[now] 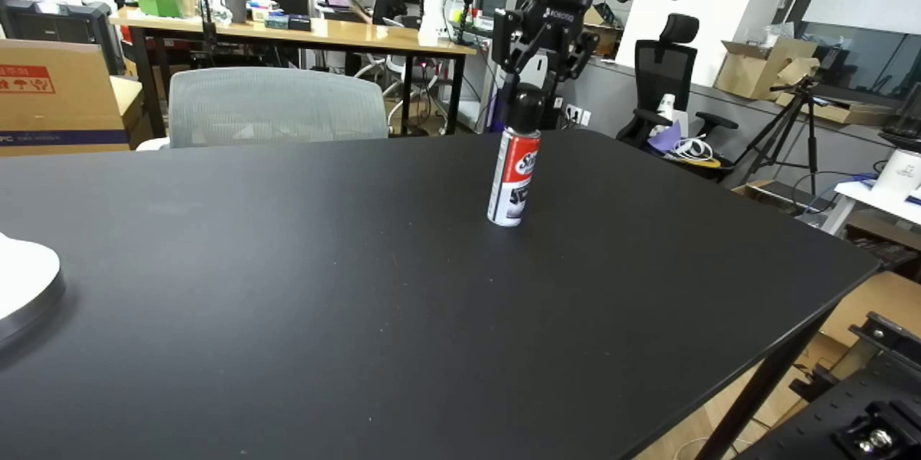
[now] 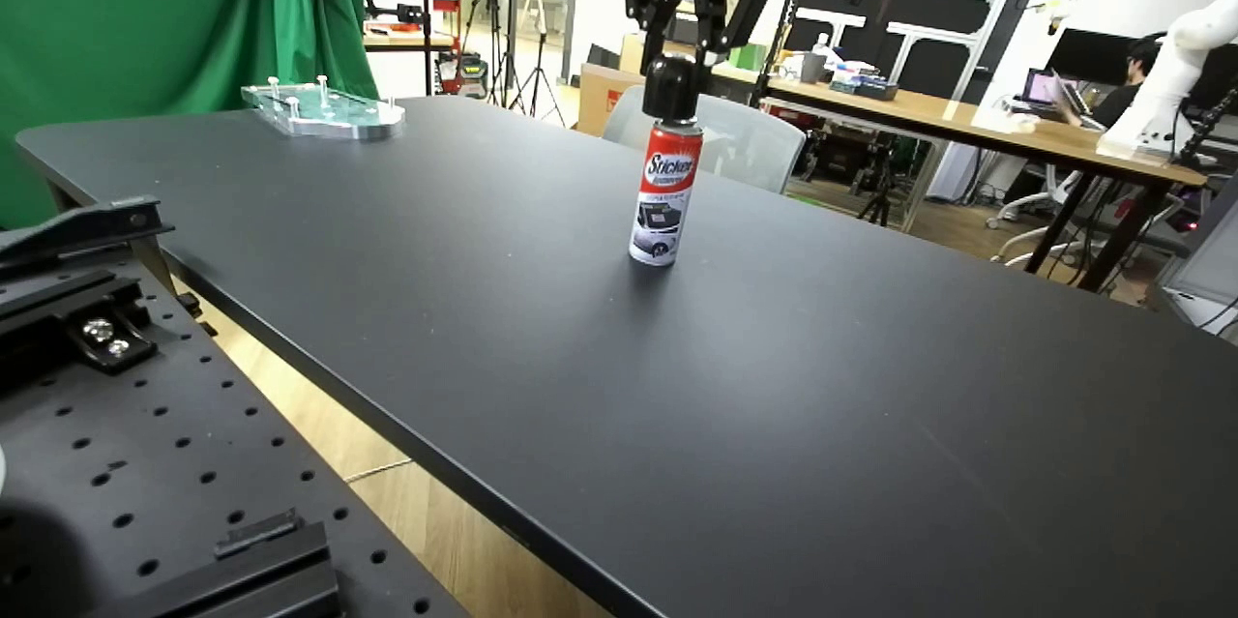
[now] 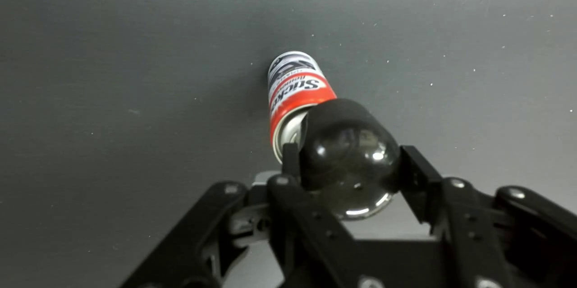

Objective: Put the black cap on the can

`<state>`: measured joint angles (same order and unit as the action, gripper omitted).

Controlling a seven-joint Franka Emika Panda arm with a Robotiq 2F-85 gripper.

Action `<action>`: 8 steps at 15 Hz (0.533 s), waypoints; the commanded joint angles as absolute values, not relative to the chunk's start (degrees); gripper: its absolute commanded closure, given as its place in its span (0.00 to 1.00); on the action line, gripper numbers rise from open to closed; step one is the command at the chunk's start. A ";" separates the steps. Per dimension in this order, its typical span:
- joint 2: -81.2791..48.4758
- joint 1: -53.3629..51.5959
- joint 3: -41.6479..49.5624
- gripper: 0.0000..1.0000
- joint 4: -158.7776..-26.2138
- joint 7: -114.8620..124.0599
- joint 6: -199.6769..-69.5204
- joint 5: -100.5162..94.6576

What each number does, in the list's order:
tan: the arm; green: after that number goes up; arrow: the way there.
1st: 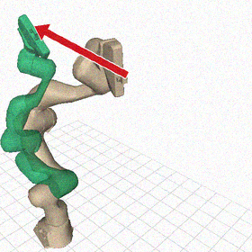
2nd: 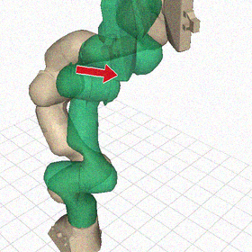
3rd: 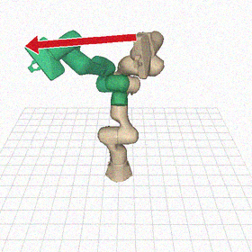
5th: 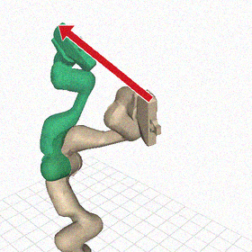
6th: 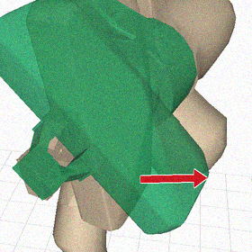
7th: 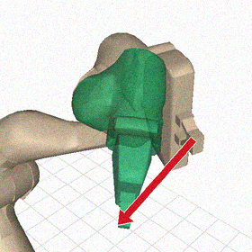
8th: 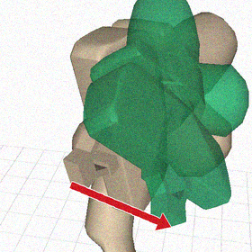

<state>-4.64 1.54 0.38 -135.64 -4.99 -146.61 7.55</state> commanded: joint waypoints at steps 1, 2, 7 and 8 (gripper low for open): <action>-4.99 1.55 0.49 0.68 -134.73 -4.28 -146.67 7.28; -4.87 1.55 0.55 0.68 -134.83 -4.08 -146.94 7.03; -4.63 1.59 0.97 0.68 -135.10 -2.85 -148.44 5.62; -4.78 1.60 1.05 0.68 -134.99 -2.58 -148.34 5.20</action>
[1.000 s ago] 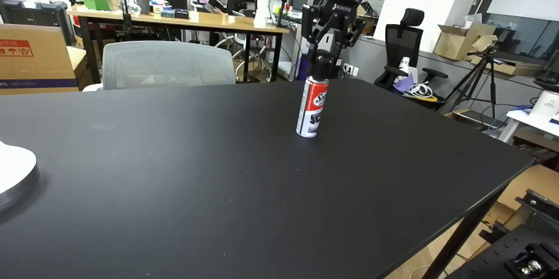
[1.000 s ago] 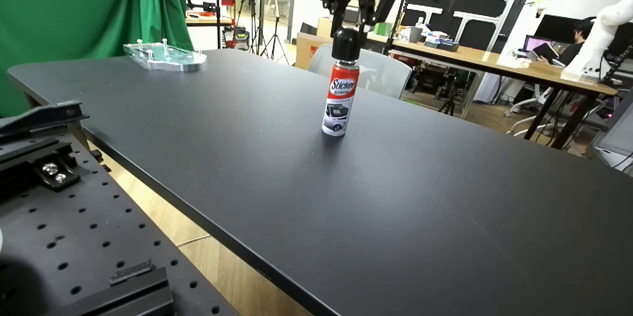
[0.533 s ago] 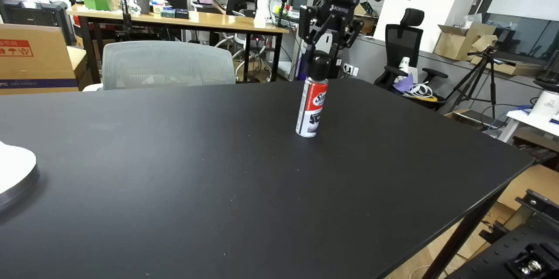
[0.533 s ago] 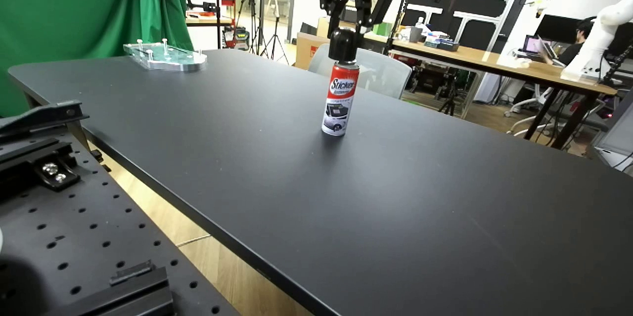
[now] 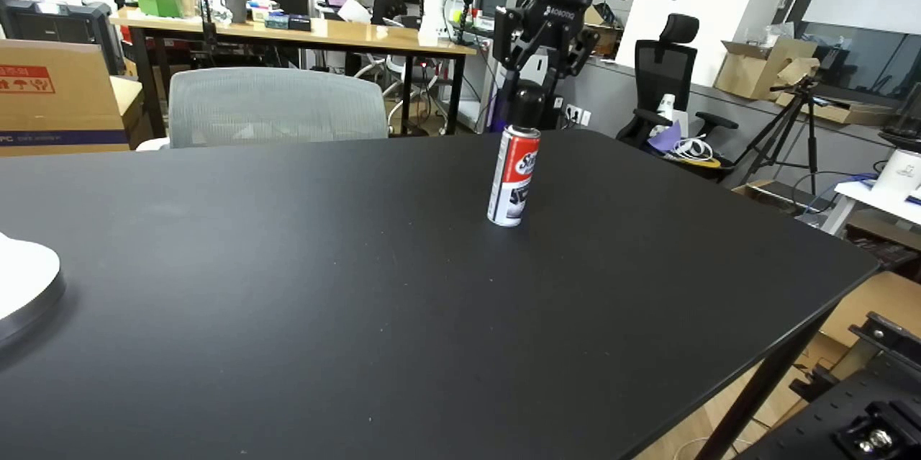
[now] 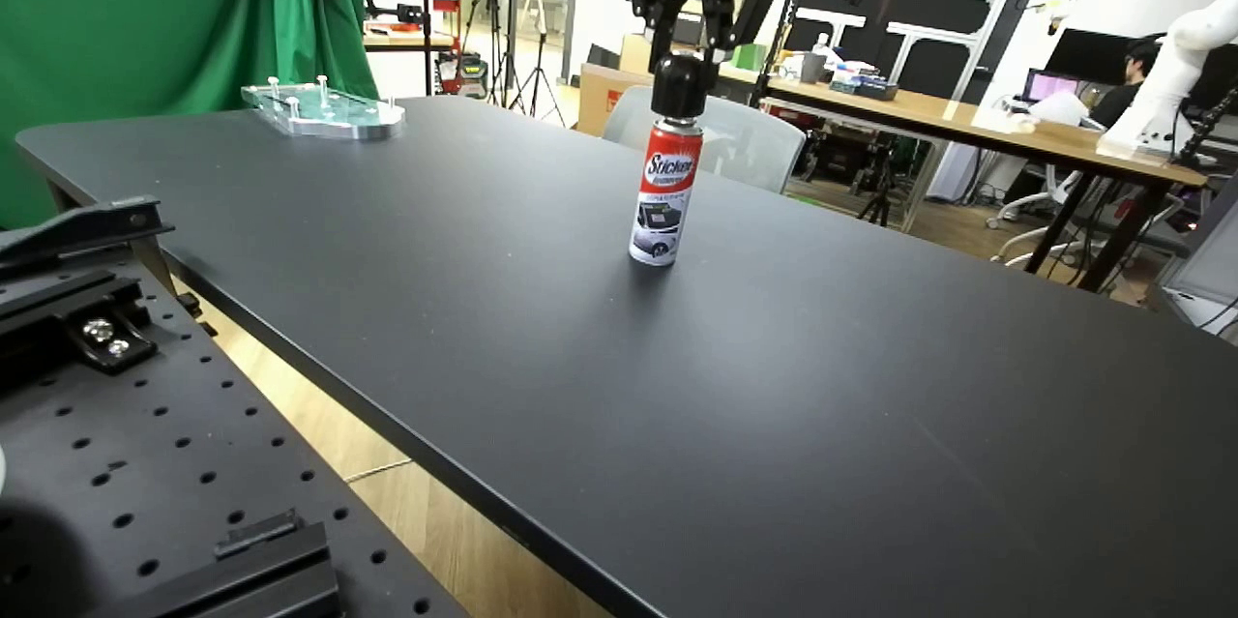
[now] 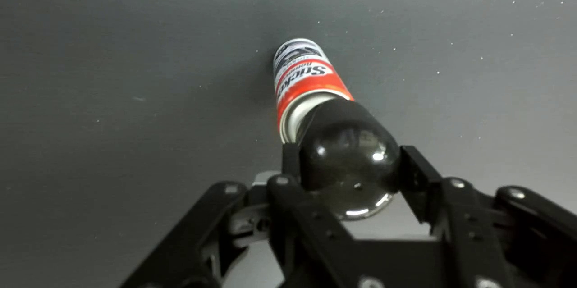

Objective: Put the black cap on the can

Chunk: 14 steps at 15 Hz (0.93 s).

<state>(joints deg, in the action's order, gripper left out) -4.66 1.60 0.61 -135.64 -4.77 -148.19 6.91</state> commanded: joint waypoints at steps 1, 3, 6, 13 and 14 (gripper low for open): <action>-4.87 1.62 1.09 0.68 -134.95 -2.50 -148.33 5.03; -4.99 1.63 1.16 0.68 -134.93 -2.40 -148.19 4.89; -4.97 1.62 1.34 0.68 -135.06 -2.12 -148.15 4.34; -4.83 1.71 1.44 0.68 -135.32 -2.54 -147.15 4.51; -4.93 1.72 1.37 0.68 -135.23 -2.85 -146.83 4.80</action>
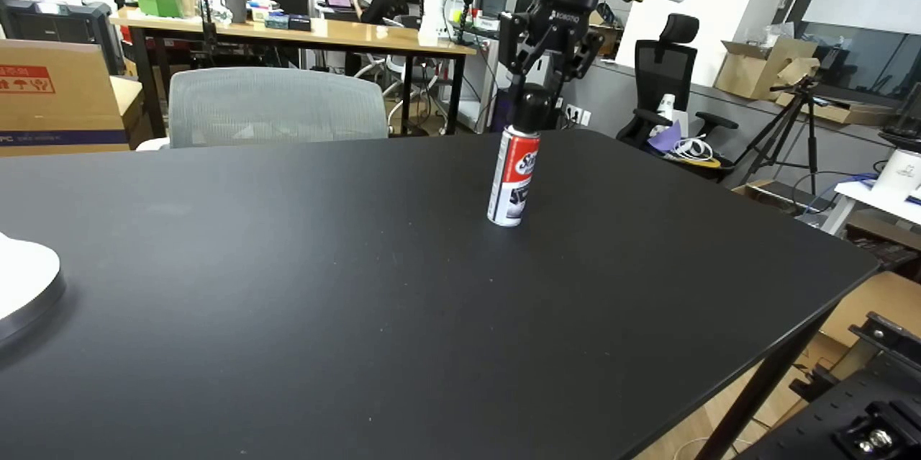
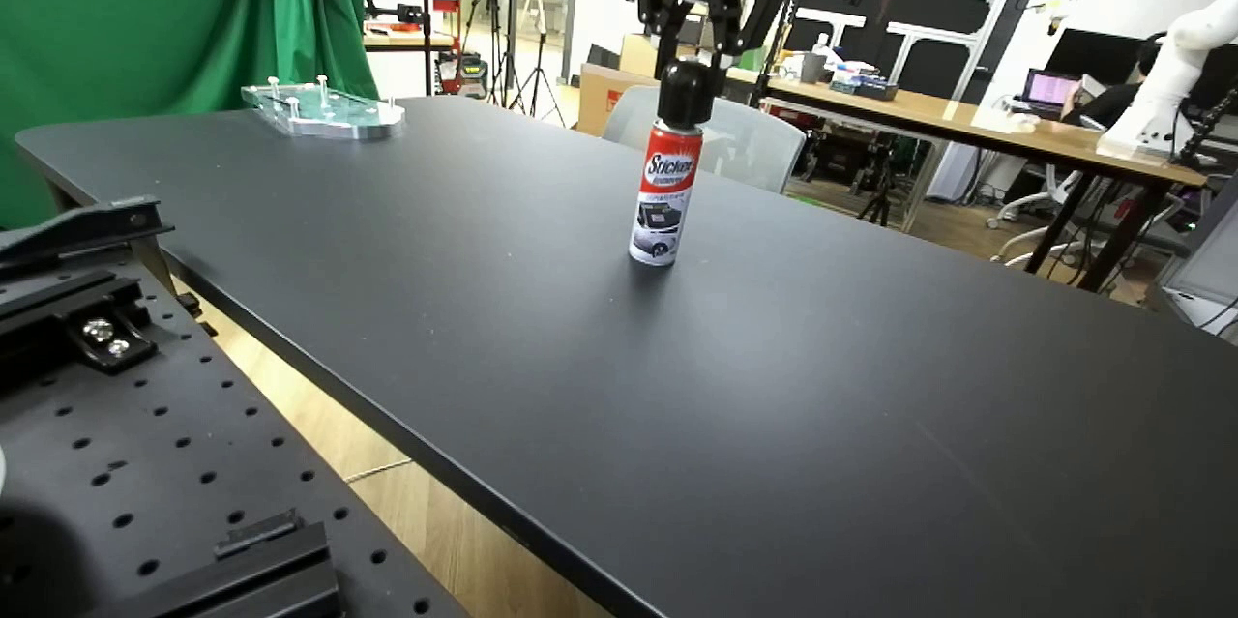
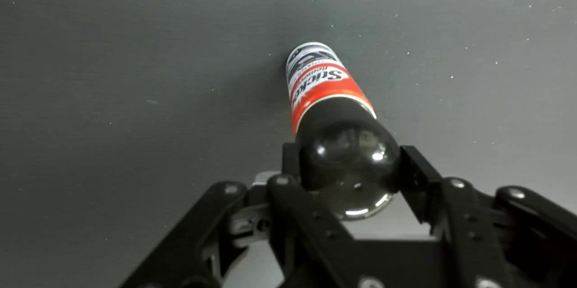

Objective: Put the black cap on the can

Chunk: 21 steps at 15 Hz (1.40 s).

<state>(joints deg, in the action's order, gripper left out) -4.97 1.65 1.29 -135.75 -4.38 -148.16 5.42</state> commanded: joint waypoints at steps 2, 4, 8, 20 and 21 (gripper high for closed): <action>-5.09 1.75 1.27 0.68 -135.11 -3.31 -146.27 5.30; -5.27 1.79 1.26 0.68 -134.98 -3.44 -145.88 5.53; -5.42 1.77 1.37 0.17 -134.87 -2.86 -145.13 5.12; -2.79 1.13 1.26 0.00 -136.48 -0.91 -146.49 1.72; -1.95 1.02 1.16 0.00 -137.02 -0.92 -146.44 1.22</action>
